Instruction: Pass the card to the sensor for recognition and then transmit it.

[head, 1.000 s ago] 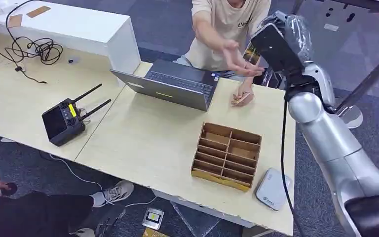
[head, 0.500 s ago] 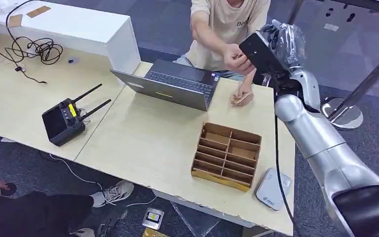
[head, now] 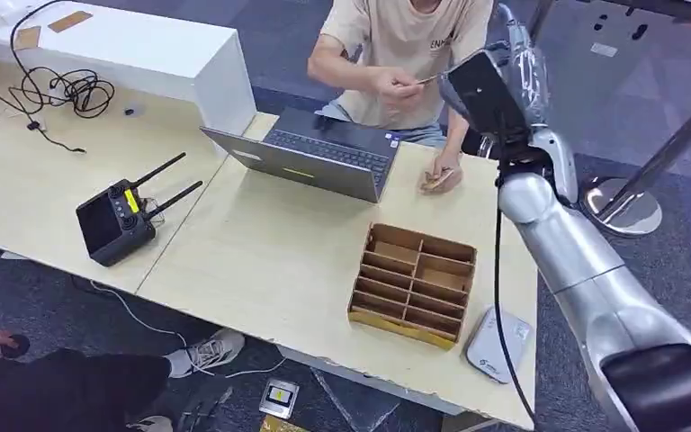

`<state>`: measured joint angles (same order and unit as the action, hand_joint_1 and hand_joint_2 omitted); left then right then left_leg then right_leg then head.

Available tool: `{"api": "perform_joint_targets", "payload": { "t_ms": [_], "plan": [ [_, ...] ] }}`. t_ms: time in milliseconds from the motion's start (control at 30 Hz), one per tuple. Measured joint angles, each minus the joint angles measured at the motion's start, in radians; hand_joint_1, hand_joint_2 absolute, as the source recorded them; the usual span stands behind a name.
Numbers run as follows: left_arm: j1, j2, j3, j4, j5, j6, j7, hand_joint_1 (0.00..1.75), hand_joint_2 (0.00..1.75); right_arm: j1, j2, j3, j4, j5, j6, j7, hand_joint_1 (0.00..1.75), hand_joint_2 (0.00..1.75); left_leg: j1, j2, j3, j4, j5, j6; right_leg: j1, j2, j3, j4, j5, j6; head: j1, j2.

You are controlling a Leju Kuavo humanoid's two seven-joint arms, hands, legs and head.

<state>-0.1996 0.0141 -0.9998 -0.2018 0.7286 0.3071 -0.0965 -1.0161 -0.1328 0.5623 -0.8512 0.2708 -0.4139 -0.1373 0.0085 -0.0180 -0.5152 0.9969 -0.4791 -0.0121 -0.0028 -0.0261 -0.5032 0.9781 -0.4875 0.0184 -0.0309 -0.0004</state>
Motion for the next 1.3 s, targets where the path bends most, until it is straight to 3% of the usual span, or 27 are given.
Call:
{"api": "perform_joint_targets", "payload": {
  "t_ms": [400, 733, 1000, 1300],
  "plan": [
    [0.026, 0.01, 0.0, 0.001, 0.026, 0.01, -0.023, 0.0, 1.75, 0.198, -0.086, -0.059, -0.417, -0.034, 0.056, 0.058, 0.0, 0.0, 0.0, 0.0, 0.001, 0.0, 0.0, 0.0, 0.0, 0.0, 0.0, -0.001, 0.0, 0.0, 0.0, 0.0],
    [0.047, 0.021, 0.004, 0.002, 0.052, 0.028, -0.042, 0.0, 1.75, 0.499, -0.129, -0.111, -0.725, -0.127, 0.072, 0.016, 0.0, 0.0, 0.0, 0.0, 0.001, 0.0, 0.0, 0.0, 0.0, 0.0, 0.0, -0.001, 0.0, 0.0, 0.0, 0.0],
    [0.064, 0.029, 0.019, 0.002, 0.062, 0.034, -0.055, 0.0, 1.75, 0.68, -0.129, -0.127, -0.862, -0.202, 0.106, -0.033, 0.0, 0.0, 0.001, 0.0, 0.001, 0.0, 0.0, 0.0, 0.001, 0.0, 0.0, -0.001, -0.001, -0.001, 0.0, 0.0],
    [0.075, 0.031, 0.026, 0.002, 0.063, 0.037, -0.053, 0.0, 1.75, 0.739, -0.129, -0.141, -0.922, -0.213, 0.127, -0.044, 0.0, 0.0, 0.0, 0.0, 0.001, 0.0, 0.0, 0.0, 0.001, 0.0, 0.001, -0.001, -0.001, -0.001, 0.0, 0.0]
  ]
}}
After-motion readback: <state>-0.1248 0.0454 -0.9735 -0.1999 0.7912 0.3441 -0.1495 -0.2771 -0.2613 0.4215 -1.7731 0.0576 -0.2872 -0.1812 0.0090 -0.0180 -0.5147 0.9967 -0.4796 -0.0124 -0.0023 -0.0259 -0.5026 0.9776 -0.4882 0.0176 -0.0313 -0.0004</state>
